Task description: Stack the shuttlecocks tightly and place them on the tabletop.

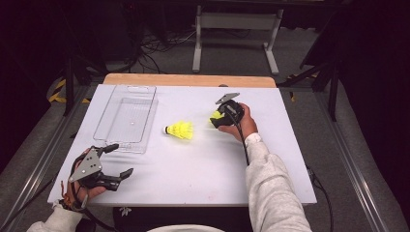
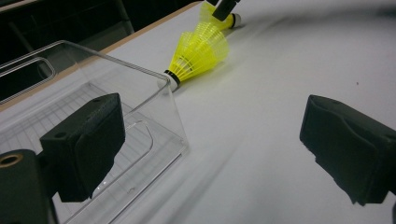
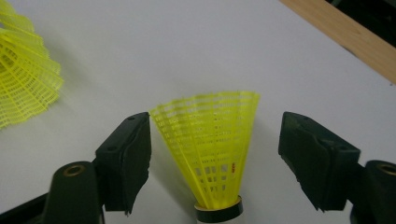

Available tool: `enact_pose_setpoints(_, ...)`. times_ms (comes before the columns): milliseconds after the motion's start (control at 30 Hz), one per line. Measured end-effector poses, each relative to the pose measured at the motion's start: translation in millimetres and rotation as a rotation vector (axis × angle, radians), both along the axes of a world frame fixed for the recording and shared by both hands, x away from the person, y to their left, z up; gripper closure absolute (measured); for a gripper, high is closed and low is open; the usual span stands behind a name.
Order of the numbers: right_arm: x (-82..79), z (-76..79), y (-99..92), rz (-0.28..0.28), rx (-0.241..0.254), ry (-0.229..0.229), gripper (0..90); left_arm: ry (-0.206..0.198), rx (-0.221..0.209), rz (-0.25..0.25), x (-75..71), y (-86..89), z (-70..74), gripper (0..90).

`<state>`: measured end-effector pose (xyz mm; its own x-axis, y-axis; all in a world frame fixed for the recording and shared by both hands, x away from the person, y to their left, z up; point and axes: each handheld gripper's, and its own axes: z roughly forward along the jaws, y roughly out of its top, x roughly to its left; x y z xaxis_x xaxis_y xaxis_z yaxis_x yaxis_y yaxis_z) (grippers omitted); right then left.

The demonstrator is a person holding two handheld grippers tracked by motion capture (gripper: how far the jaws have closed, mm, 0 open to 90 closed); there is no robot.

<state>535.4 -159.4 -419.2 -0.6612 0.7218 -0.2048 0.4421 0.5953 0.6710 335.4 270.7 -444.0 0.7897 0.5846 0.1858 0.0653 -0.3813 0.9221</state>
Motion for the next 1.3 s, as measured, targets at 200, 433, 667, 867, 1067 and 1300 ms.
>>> enact_pose_setpoints(200,11.6,-13.2,-2.2,-0.001,-0.022,0.054,22.8,0.004,-0.002,-0.004,0.9,0.1,-0.7,7.7)
enact_pose_setpoints(433,15.7,-17.0,-0.8,0.021,0.005,0.080,36.3,0.004,-0.003,-0.003,1.1,0.2,-0.8,7.6)
enact_pose_setpoints(667,14.0,-12.0,0.8,0.041,0.024,0.094,53.1,0.003,-0.003,-0.003,1.0,0.7,-0.7,7.6)
enact_pose_setpoints(867,10.0,-5.3,-1.0,0.038,0.055,0.077,55.3,0.004,-0.004,-0.002,1.0,0.7,-0.4,7.6)
enact_pose_setpoints(1067,1.8,5.8,-1.4,0.041,0.089,0.051,55.1,0.002,-0.005,-0.001,0.6,0.0,-0.4,7.6)
enact_pose_setpoints(1300,-12.2,17.9,3.0,0.049,0.132,0.041,53.4,-0.001,-0.002,0.000,0.2,-0.1,0.0,7.6)
